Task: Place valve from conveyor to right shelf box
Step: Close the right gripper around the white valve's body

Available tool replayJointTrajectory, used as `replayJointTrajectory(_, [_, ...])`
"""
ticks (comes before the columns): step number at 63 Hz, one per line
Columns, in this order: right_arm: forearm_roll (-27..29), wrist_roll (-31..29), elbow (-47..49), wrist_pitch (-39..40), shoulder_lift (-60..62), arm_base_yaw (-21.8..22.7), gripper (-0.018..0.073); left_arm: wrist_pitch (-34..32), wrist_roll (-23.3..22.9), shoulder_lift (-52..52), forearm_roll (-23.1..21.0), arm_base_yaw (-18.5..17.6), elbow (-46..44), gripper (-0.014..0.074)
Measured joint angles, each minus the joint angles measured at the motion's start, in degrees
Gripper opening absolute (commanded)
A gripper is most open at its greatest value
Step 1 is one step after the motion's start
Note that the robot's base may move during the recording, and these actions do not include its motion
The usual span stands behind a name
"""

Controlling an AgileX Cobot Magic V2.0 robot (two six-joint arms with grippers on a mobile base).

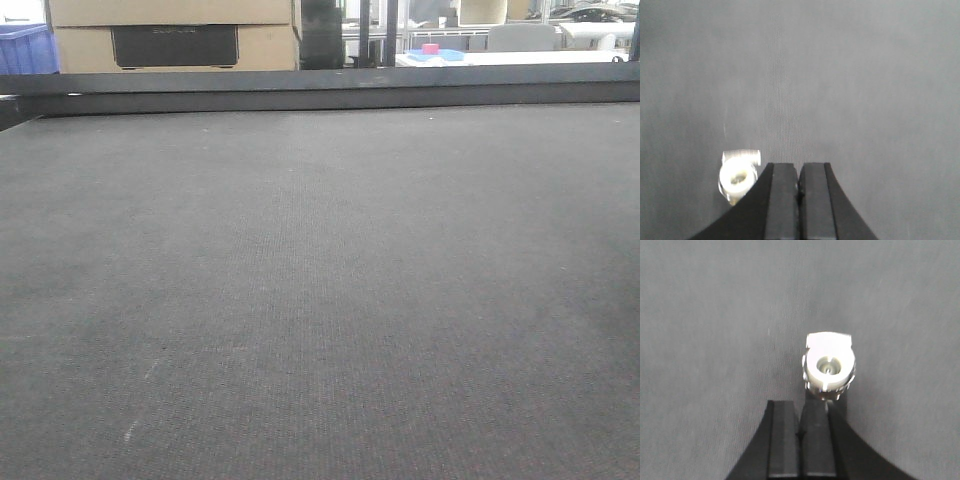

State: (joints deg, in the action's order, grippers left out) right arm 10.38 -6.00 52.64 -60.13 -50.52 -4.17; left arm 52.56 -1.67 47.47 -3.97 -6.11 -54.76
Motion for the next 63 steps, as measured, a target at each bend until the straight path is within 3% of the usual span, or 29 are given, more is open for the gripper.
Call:
replayJointTrajectory(10, [0.2, 0.0, 8.0, -7.7, -8.1, 0.0, -0.0166, 6.7, 0.0, 7.2, -0.1, 0.0, -3.3, -0.0111])
replayJointTrajectory(29, [-0.3, 0.0, 16.2, -9.6, -19.6, 0.0, -0.0148, 7.9, 0.0, 11.2, -0.1, 0.0, -3.4, -0.0111])
replayJointTrajectory(38, [-2.1, 0.0, 17.6, -9.6, -24.7, 0.0, 0.0015, 7.6, 0.0, 11.2, -0.1, 0.0, -3.5, -0.0111])
replayJointTrajectory(51, [-3.8, 0.0, 17.6, -9.7, -29.8, 0.0, 0.0412, 7.0, 0.0, 11.2, -0.1, 0.0, -3.6, -0.0111])
replayJointTrajectory(56, [-3.8, 0.0, 17.6, -9.7, -31.2, 0.0, 0.0472, 6.7, 0.0, 11.2, -0.1, 0.0, -3.6, -0.0111])
replayJointTrajectory(63, [-3.8, 0.0, 17.6, -9.7, -33.5, 0.0, 0.0459, 5.5, 0.0, 11.2, -0.1, 0.0, -3.6, -0.0111])
